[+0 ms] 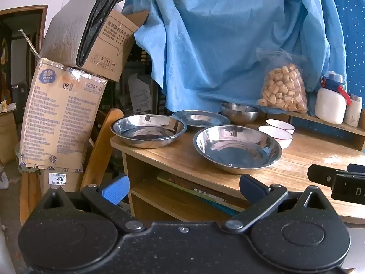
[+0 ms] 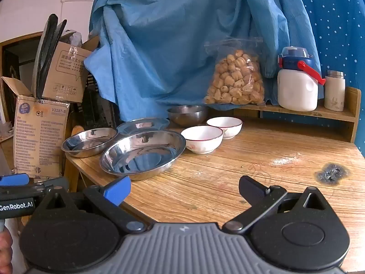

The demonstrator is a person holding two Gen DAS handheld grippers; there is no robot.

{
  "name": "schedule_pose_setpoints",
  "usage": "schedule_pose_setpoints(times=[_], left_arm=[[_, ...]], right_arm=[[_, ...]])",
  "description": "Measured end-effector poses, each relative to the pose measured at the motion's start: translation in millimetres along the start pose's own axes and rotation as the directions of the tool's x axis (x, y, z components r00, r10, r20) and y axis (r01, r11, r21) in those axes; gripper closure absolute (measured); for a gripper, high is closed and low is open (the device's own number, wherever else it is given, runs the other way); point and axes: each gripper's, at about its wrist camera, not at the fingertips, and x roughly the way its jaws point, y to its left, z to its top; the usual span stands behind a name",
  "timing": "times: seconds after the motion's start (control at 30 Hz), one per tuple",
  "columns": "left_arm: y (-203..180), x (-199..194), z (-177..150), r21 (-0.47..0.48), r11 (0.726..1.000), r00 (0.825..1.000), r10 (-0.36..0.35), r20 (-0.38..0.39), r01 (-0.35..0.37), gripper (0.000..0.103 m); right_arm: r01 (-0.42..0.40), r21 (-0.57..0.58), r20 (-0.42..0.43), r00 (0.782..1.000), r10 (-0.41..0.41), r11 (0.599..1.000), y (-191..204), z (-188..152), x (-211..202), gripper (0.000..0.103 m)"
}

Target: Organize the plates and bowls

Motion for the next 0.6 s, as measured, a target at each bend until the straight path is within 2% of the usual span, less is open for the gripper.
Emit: schedule_pose_setpoints(times=[0.27,0.6], left_arm=[[-8.5,-0.3,1.0,0.018,1.0,1.0,0.006,-0.009,-0.005,0.001],[-1.5,3.3,-2.2,-0.001,1.0,1.0,-0.009,-0.023,0.009,0.001]], right_arm=[[0.004,0.01,-0.003,1.0,-0.004,1.0,-3.4,0.1,-2.6,0.0],[0.015,0.021,-0.004,1.0,-0.015,1.0,-4.0,-0.3,-2.8,0.0]])
